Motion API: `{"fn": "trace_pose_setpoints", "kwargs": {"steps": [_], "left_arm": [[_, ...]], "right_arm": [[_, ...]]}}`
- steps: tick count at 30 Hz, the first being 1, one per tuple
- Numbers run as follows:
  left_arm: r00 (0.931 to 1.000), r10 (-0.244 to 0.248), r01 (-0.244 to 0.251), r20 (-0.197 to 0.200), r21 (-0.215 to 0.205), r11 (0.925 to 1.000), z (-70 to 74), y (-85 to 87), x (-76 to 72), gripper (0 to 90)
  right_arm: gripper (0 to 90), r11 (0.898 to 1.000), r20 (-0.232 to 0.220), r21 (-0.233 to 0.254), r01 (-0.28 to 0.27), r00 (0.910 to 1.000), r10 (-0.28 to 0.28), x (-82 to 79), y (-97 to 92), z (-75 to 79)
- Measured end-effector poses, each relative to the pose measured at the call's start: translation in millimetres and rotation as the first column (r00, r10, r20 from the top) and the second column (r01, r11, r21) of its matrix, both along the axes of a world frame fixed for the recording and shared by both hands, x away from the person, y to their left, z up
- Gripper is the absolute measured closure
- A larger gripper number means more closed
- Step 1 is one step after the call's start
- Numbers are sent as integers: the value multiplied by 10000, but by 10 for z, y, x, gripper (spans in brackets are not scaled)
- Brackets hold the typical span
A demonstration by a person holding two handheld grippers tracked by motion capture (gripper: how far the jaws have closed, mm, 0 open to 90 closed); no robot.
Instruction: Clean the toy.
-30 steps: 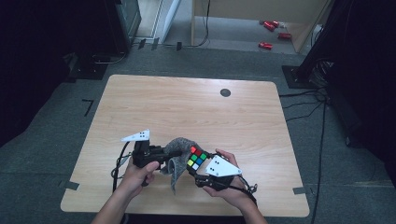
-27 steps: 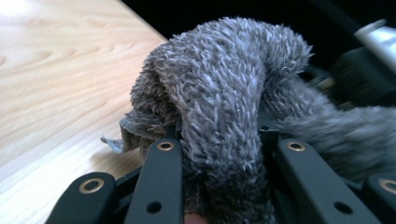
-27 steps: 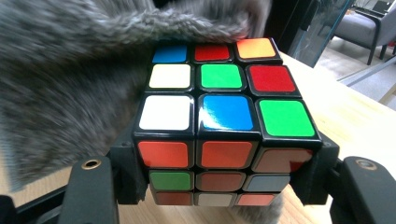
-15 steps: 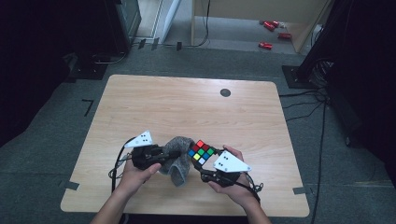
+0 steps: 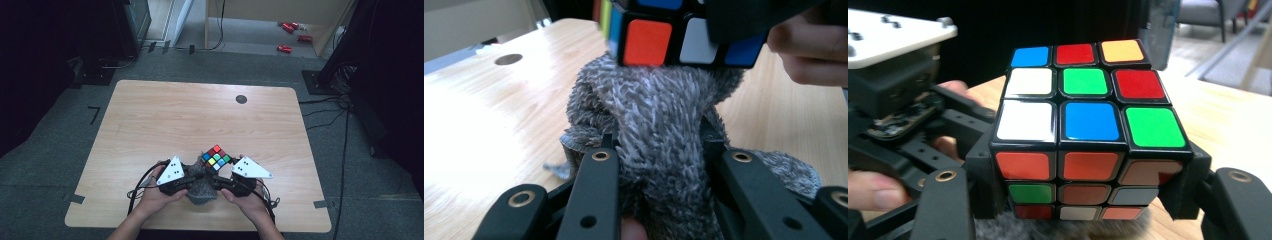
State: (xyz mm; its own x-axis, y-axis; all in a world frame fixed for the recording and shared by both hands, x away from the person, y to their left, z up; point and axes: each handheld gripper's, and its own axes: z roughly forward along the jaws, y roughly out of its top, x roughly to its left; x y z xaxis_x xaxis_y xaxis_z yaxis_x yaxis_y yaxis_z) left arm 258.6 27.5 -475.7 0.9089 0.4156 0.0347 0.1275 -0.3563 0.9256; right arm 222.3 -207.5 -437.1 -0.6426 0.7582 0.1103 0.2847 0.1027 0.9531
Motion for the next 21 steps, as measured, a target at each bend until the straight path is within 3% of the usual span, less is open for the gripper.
{"fn": "trace_pose_setpoints", "kwargs": {"steps": [3, 7, 9, 15, 18, 21], "left_arm": [[9999, 105, -104, -54, 133, 9999, -39, -43, -10, 730], [9990, 251, -242, -375, 246, 9994, -66, -96, -8, 707], [9970, 226, -220, -742, 98, 9997, -55, -82, 6, 689], [9968, 107, -124, -793, -217, 9997, -34, -38, 14, 699], [9957, 86, -106, -927, -210, 9997, -49, -74, -3, 718], [9941, -268, 234, -1055, -334, 9992, -50, -122, -43, 720]], "right_arm": [[344, 10000, -105, -23, 91, 9999, -91, 6, 8, -2], [344, 9997, -171, -100, -208, 9996, 207, -29, 117, -31], [344, 9996, -131, -256, -114, 9999, 110, -36, 143, -38], [344, 9985, -456, 212, 505, 9977, -495, 36, 5, -29], [344, 9987, -427, 161, 477, 9980, -470, 19, 26, -26], [344, 9991, -328, 171, 380, 9988, -374, 7, 65, -21]]}}
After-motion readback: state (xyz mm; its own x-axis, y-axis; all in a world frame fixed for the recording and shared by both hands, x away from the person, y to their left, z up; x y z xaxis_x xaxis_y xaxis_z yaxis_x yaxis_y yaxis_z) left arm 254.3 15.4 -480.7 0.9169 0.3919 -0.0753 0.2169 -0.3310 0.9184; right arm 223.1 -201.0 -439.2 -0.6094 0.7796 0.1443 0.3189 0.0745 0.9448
